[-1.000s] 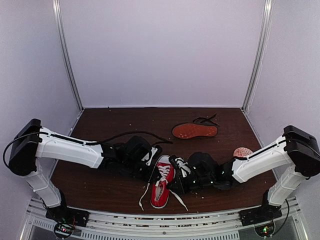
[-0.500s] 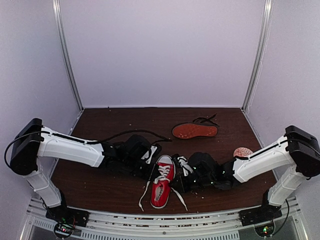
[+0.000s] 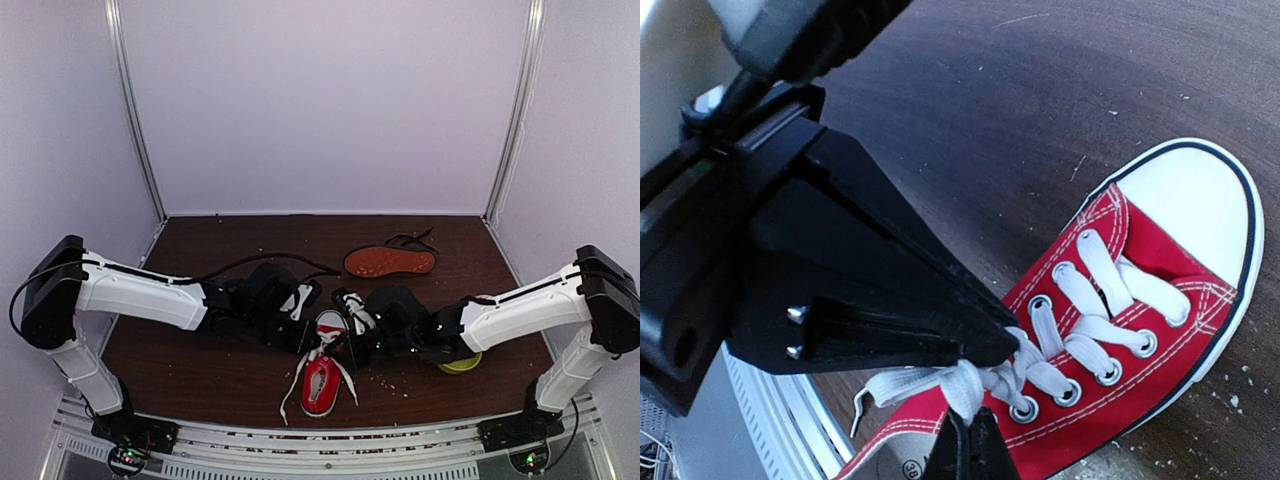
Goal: Tie the shoes
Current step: Cross the half-tied shoelace with the shoelace loop.
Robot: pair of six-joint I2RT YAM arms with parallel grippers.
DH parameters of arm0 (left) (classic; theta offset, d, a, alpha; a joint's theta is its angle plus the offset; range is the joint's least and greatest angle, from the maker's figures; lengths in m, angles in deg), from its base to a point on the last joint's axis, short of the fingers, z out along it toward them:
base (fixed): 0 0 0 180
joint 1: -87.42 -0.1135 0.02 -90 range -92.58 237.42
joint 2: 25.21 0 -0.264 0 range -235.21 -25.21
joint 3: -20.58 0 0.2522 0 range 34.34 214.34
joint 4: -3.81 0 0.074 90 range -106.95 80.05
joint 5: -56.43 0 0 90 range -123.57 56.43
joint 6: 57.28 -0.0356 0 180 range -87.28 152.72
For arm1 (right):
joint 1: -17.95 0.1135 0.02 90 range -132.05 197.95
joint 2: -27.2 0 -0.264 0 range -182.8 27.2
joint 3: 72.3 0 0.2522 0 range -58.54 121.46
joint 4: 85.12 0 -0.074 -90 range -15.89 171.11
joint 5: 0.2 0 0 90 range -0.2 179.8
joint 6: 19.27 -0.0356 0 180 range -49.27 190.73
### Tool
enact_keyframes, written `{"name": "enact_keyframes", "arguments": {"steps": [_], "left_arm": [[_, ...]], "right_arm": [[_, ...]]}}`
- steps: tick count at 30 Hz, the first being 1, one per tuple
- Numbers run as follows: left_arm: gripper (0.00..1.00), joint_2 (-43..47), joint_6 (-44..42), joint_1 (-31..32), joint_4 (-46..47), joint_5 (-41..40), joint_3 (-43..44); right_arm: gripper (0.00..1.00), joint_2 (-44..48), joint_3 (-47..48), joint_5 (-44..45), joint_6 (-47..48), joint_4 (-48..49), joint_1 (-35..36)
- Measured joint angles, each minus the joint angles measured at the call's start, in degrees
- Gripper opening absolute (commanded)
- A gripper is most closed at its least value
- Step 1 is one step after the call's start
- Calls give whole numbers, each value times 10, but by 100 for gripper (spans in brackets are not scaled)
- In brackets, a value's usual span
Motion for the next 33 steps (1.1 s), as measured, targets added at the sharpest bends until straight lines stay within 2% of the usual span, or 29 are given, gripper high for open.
{"name": "enact_keyframes", "arguments": {"steps": [33], "left_arm": [[0, 13, 1, -10, 42, 45, -17]], "right_arm": [[0, -59, 18, -12, -33, 9, 0]]}}
